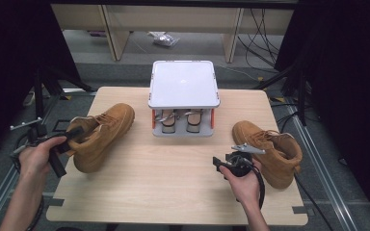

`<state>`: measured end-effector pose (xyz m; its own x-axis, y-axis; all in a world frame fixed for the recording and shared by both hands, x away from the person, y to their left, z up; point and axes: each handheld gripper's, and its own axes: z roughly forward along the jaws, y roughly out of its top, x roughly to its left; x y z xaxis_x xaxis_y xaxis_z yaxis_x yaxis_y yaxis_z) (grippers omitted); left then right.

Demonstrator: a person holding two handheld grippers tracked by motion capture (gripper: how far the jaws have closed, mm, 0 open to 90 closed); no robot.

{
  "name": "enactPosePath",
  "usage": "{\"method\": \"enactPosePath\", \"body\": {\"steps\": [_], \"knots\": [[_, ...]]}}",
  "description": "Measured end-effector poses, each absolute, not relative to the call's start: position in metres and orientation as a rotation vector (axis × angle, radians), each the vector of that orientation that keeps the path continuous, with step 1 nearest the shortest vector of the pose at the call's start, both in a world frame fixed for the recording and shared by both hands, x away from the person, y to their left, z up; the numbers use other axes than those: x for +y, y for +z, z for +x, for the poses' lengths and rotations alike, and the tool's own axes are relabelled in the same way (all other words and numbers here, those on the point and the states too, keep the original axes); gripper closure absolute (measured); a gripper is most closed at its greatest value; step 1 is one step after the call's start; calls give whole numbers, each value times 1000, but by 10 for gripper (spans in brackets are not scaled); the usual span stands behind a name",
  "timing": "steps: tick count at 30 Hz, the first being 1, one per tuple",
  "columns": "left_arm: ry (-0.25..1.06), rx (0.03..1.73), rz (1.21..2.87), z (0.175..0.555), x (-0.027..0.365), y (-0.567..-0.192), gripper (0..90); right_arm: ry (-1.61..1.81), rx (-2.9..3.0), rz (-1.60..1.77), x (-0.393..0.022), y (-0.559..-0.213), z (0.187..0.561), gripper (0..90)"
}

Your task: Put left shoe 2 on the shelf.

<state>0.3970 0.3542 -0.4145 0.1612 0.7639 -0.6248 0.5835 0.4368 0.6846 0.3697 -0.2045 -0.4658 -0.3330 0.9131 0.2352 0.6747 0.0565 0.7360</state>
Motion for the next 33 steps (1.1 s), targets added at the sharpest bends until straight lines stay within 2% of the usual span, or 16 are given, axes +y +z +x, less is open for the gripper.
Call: {"method": "enactPosePath", "body": {"steps": [33], "knots": [[196,1473,1174,421,339,-390,794,1179,2031,1650,-201,-466,368,442]]}}
